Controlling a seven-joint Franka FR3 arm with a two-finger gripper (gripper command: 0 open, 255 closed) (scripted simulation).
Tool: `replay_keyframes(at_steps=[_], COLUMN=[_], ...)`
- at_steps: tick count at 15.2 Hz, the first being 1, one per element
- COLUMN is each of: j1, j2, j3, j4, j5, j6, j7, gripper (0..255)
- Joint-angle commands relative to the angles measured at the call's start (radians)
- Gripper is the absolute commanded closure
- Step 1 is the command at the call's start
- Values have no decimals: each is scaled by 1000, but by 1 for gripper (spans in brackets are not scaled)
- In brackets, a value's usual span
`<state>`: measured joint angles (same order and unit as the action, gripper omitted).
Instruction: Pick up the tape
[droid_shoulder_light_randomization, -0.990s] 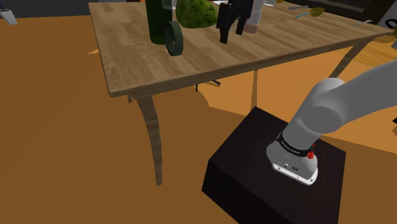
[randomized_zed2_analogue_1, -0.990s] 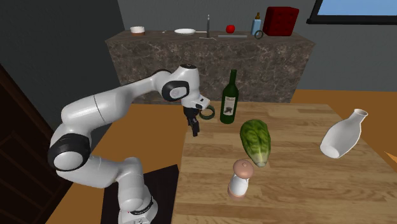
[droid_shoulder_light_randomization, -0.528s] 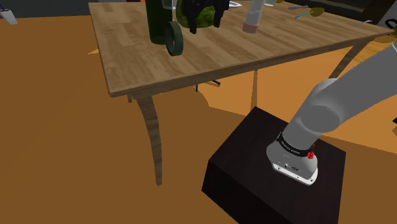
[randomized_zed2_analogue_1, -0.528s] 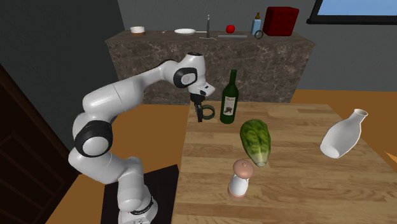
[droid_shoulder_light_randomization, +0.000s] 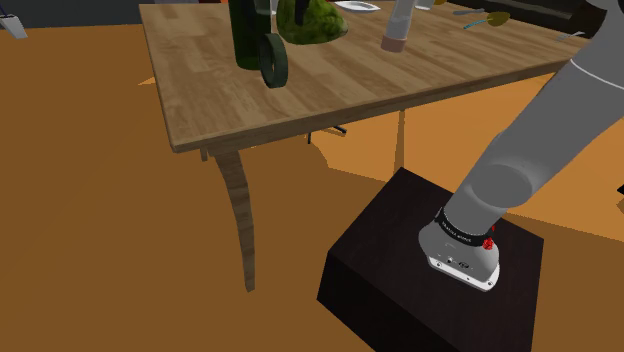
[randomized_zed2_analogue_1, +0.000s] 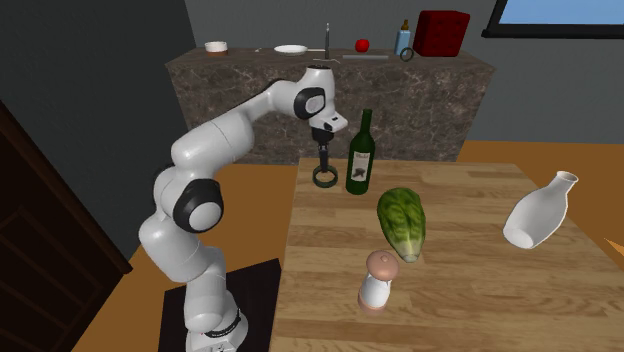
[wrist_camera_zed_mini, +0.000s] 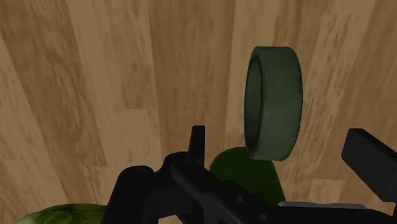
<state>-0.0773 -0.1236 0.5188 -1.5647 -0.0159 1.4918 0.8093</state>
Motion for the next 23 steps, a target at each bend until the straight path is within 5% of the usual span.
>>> replay_keyframes(at_steps=[1, 8, 9, 18, 23], j1=[2, 1, 2, 1, 2], j2=[19, -11, -12, -11, 16], j3=[8, 2, 2, 2, 8], j4=[0, -107, -109, -107, -11], j5=[-9, 6, 7, 6, -7], j6=[19, 100, 101, 100, 28], j7=[26, 19, 19, 19, 25], gripper=[0, 0, 255, 255, 255])
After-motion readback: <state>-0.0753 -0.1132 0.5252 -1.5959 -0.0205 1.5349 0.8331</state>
